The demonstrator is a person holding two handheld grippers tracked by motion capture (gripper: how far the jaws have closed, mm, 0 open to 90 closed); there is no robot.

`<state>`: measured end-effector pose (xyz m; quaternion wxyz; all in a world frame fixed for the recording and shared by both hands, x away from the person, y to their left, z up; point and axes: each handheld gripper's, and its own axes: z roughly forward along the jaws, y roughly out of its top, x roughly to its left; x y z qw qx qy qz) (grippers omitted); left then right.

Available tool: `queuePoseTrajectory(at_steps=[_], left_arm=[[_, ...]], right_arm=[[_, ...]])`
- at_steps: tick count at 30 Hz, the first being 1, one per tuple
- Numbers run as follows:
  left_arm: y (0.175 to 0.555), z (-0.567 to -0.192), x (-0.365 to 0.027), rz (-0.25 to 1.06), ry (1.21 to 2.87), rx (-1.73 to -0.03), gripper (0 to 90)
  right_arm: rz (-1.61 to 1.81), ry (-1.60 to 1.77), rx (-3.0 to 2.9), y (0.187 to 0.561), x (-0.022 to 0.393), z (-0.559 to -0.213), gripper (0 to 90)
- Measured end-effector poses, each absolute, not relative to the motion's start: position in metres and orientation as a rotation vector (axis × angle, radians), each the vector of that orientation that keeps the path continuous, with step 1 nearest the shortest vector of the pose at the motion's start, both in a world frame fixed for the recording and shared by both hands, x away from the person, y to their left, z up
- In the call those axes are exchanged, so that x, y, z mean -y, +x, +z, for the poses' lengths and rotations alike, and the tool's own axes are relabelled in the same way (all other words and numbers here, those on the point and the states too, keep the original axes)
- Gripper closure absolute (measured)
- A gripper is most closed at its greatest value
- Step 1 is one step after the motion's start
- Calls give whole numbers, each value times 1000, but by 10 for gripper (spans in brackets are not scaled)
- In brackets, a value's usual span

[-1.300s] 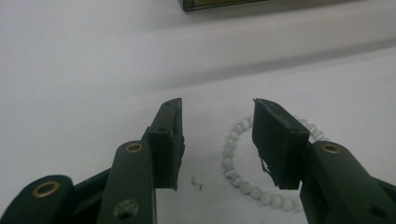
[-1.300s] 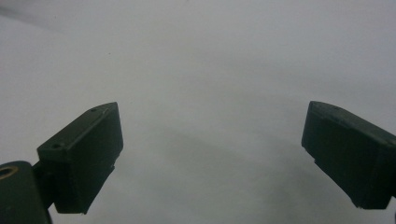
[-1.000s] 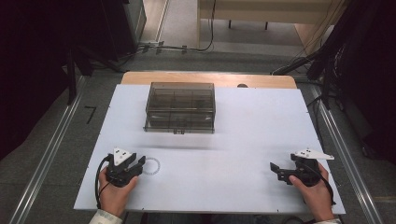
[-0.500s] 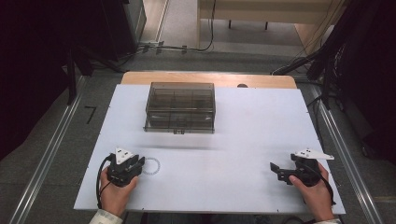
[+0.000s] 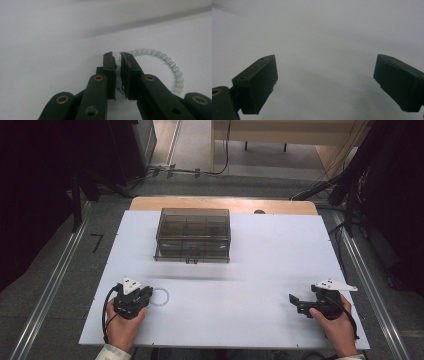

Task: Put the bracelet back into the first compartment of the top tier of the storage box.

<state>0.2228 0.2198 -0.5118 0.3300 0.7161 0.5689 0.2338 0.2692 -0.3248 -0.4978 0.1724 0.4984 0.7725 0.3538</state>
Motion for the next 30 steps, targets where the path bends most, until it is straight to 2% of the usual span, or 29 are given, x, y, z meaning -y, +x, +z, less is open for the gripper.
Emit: queuePoseTrajectory(at_steps=[15,30], left_arm=[[223,-513,-222,622,1887,-1456,864],[225,-515,-228,572,1853,-1447,869]], right_arm=[[1004,1410,-2191,269,325,-497,38],[1003,1409,-2192,269,324,-498,38]])
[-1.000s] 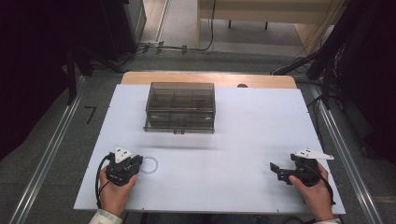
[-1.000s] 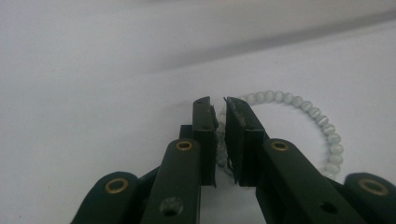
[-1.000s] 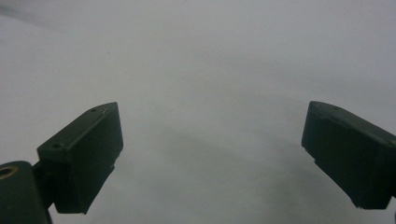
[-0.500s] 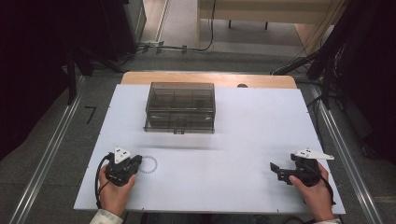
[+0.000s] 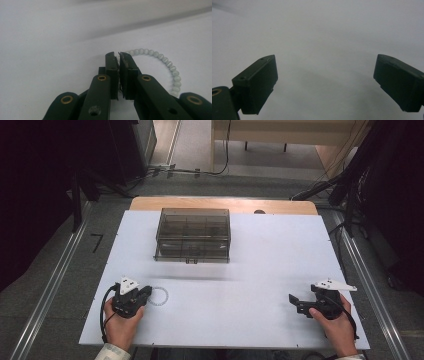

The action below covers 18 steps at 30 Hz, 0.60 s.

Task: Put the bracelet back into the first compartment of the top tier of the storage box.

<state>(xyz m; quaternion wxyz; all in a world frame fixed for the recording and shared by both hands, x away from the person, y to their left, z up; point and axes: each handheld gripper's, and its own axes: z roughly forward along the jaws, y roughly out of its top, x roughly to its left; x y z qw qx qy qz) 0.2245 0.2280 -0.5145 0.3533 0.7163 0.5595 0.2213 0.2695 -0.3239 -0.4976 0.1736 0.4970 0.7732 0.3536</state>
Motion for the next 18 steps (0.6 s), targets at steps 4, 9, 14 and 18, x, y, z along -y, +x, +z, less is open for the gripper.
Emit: queuePoseTrajectory(at_steps=[4,9,14,18], left_arm=[[226,-515,-227,572,1840,-1445,869],[225,-512,-225,571,1816,-1408,869],[223,-509,-227,589,1780,-1389,870],[222,-508,-228,585,1754,-1375,870]], right_arm=[[1001,1411,-2192,269,324,-497,38],[1007,1414,-2188,268,326,-497,38],[1013,1413,-2190,270,326,-498,38],[1014,1422,-2193,271,324,-498,38]])
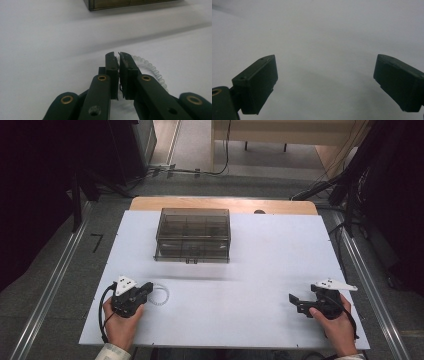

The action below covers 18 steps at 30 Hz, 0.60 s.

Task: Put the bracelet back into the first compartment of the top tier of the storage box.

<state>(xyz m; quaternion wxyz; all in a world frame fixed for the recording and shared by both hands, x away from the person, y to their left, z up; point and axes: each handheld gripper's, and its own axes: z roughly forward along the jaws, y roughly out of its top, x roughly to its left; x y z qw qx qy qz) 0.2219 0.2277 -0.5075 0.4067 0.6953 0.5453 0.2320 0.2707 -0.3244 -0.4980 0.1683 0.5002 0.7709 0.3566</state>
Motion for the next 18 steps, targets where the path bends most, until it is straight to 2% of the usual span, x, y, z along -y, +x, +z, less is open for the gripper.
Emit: queuePoseTrajectory(at_steps=[18], left_arm=[[217,-504,-229,587,1724,-1336,870]], right_arm=[[985,1407,-2197,273,320,-499,38]])
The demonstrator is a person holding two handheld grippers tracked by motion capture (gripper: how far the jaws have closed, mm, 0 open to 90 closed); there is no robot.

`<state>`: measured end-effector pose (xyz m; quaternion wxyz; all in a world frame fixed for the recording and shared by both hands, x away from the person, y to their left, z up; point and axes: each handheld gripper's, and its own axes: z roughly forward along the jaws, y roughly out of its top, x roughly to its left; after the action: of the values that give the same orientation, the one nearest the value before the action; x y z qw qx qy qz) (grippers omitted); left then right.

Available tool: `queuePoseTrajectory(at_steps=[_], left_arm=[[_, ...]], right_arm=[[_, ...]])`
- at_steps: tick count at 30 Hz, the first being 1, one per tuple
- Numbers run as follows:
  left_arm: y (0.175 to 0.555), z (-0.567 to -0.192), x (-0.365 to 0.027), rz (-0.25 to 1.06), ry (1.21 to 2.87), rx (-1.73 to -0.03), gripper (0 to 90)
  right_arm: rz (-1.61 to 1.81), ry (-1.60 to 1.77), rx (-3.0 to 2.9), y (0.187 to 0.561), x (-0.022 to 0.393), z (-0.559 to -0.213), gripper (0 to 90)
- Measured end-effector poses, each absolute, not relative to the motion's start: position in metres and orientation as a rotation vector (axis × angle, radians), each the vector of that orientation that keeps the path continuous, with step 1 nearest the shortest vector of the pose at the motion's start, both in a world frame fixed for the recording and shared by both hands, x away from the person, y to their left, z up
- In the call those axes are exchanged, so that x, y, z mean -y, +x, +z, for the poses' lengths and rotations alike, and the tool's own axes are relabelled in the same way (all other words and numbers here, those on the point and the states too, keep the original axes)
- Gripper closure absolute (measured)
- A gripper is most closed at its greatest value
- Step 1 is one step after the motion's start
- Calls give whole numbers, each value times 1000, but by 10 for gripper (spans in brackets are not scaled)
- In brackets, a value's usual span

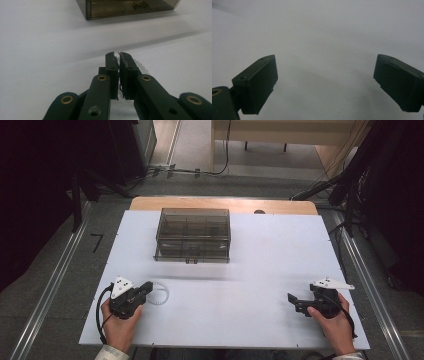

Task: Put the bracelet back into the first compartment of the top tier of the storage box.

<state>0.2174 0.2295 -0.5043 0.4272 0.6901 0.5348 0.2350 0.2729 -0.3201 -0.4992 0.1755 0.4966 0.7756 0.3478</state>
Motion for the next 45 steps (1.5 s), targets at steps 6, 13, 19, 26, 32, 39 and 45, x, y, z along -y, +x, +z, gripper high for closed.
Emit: queuePoseTrajectory(at_steps=[6,13,19,26,32,39,45], left_arm=[[220,-504,-228,573,1707,-1339,870],[219,-502,-224,592,1693,-1318,869],[220,-503,-227,597,1667,-1326,869],[220,-502,-226,617,1658,-1304,870],[220,-501,-227,621,1652,-1302,869],[219,-500,-227,616,1641,-1291,869],[220,-498,-227,619,1625,-1288,869]], right_arm=[[970,1428,-2198,274,324,-503,38],[982,1423,-2199,271,325,-503,38],[990,1415,-2201,274,323,-502,38],[992,1421,-2186,275,325,-501,38],[994,1425,-2183,275,327,-501,38],[986,1428,-2185,275,325,-501,38],[981,1425,-2187,275,325,-502,38]])
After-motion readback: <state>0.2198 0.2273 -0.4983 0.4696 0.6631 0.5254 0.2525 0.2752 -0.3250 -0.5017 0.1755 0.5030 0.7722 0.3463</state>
